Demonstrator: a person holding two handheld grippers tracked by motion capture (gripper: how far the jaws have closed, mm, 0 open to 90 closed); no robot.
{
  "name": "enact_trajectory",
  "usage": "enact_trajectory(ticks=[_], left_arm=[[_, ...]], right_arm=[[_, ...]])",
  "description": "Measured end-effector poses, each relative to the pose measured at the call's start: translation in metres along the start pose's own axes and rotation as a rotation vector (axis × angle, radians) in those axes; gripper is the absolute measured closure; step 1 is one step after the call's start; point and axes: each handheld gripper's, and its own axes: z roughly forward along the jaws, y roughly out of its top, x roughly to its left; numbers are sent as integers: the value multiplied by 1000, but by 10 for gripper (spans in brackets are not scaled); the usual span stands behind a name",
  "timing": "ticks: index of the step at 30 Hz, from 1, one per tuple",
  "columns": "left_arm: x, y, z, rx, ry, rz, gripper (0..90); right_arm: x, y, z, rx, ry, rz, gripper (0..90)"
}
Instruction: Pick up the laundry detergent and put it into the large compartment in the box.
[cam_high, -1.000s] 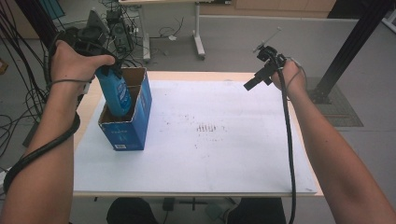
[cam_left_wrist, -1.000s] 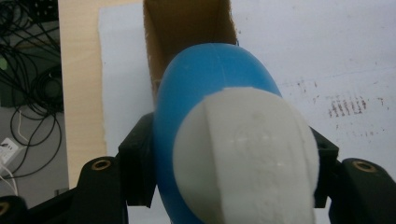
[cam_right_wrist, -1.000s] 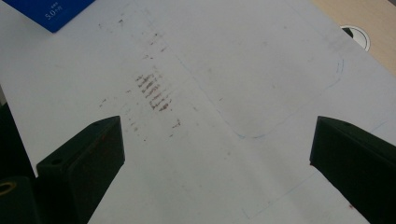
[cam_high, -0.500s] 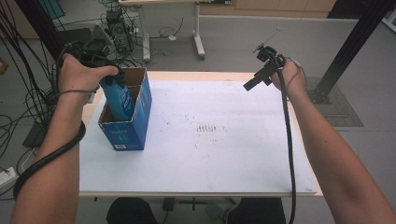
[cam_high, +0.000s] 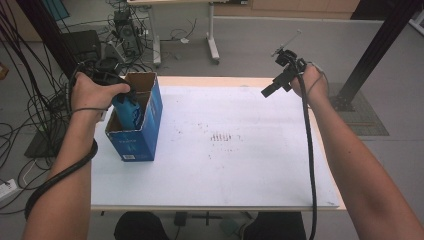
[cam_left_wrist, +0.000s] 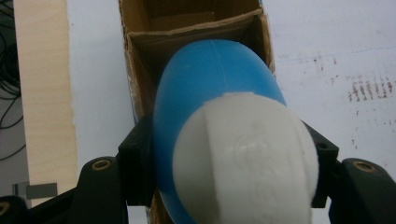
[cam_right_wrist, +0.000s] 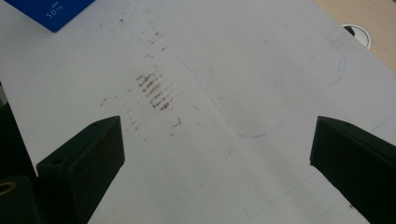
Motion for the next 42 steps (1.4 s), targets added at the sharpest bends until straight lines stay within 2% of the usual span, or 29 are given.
enact_trajectory(ticks=[11,18,38,42], left_arm=[[-2,-5,21,22,18,6,374],[-1,-8,32,27,3,-5,374],[1,-15,51,51,28,0,374],[0,-15,52,42,28,1,374]], right_arm=[[0,0,1,2,2,-5,29],[0,1,1,0,2,-8,29],[-1,-2,4,1,7,-7,29],[0,-2,5,0,5,-7,29]])
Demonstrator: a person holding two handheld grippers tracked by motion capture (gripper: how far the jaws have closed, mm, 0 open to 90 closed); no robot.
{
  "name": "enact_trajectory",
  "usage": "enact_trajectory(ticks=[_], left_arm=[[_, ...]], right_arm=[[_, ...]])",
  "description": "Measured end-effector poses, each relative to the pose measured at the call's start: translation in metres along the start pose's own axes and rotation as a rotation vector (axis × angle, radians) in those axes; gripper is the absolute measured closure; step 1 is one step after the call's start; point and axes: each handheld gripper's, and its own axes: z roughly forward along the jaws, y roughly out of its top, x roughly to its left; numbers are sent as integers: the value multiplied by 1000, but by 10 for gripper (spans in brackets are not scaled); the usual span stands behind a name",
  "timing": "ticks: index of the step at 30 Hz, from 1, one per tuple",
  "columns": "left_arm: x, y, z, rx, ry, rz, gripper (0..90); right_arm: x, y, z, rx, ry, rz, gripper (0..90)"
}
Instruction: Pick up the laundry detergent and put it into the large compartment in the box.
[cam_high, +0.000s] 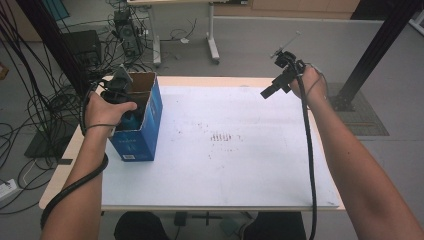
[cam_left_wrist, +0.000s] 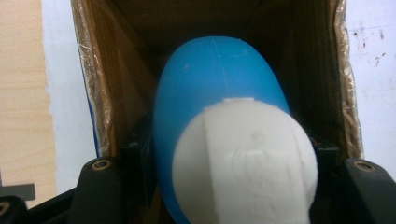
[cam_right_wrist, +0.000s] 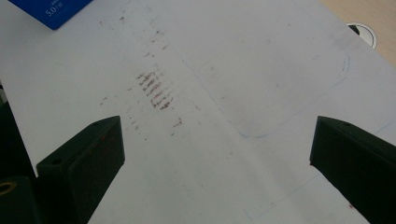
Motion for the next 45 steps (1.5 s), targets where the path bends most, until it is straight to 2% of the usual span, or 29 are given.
enact_trajectory(ticks=[45], left_arm=[[-1,-3,1,-5,-1,0,374]], right_arm=[[0,-1,2,2,4,3,29]])
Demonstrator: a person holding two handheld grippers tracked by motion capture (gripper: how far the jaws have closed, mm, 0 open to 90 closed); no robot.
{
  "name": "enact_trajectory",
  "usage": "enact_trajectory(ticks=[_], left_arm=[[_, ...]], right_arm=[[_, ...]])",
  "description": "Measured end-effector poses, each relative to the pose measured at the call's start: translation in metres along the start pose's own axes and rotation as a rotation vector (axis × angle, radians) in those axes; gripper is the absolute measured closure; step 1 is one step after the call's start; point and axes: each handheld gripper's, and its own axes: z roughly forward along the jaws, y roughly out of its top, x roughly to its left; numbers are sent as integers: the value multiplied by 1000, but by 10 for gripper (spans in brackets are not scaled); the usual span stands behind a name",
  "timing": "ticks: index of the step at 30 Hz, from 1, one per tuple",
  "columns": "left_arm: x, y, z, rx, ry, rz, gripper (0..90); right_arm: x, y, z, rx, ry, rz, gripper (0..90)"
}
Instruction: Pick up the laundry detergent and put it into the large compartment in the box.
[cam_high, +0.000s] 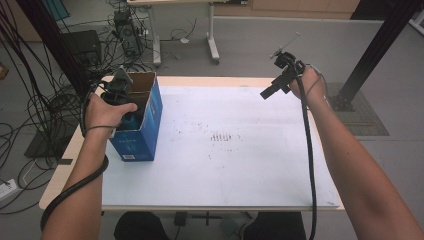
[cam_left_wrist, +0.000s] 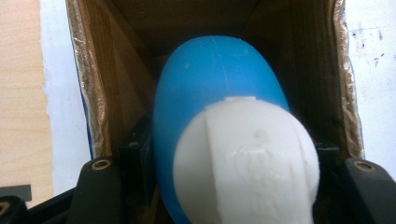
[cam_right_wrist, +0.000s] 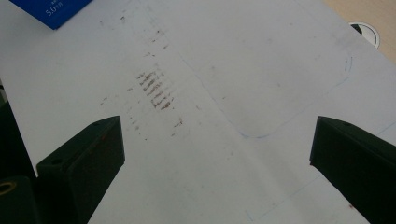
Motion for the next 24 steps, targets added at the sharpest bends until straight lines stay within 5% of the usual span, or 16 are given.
enact_trajectory(ticks=[24], left_arm=[[-1,-1,0,-6,1,-7,374]], right_arm=[[-1,0,1,-2,1,-1,29]])
